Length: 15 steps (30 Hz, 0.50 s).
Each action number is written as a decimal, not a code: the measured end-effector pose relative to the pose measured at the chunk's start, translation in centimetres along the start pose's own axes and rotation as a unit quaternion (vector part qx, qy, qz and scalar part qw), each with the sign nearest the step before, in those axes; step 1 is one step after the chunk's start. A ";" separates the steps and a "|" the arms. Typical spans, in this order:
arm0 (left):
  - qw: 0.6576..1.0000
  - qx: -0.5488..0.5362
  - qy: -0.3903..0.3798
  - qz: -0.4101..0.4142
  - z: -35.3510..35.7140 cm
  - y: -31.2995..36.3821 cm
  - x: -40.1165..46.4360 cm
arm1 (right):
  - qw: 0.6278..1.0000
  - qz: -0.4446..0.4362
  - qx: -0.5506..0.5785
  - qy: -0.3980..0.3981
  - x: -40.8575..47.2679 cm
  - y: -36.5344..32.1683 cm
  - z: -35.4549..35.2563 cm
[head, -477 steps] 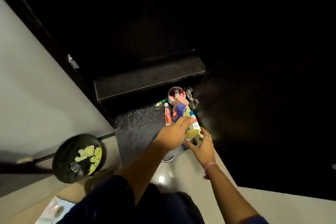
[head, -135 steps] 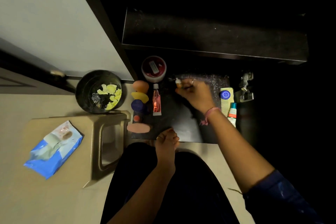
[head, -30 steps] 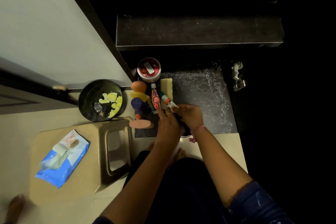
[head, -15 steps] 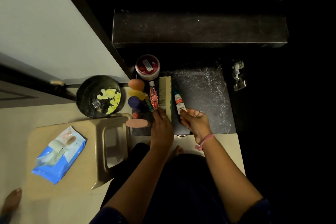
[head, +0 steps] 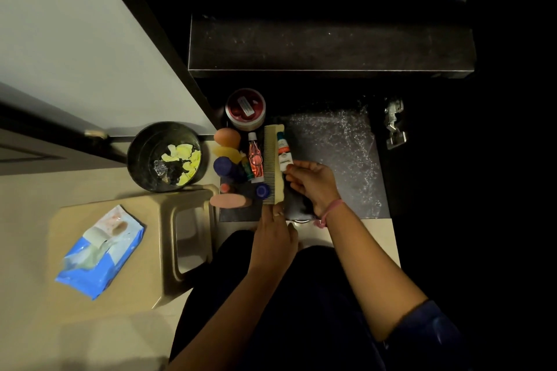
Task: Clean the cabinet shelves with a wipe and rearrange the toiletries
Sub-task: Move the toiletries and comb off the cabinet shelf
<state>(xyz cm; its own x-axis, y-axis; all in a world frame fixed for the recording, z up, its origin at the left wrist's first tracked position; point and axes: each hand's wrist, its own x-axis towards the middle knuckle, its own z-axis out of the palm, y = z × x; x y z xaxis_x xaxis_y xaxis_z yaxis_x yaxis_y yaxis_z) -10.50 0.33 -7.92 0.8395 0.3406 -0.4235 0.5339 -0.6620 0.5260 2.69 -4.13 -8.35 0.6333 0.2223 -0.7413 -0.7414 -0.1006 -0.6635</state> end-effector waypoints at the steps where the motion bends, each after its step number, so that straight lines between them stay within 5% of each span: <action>1: 1.000 0.004 -0.003 0.002 0.0 -0.3 0.0 | 1.000 0.002 -0.008 -0.002 0.1 -0.2 0.4; 15: 0.998 -0.049 0.018 -0.018 -0.2 -1.3 0.1 | 0.993 -0.003 -0.114 0.044 0.9 1.1 2.8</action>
<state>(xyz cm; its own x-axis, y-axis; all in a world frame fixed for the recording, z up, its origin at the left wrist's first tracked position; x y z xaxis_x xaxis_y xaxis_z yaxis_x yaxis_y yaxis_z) -11.04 1.36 -8.48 0.8216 0.3882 -0.4175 0.5699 -0.5805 0.5816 1.83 -1.34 -9.48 0.6622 0.1396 -0.7362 -0.6742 -0.3178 -0.6667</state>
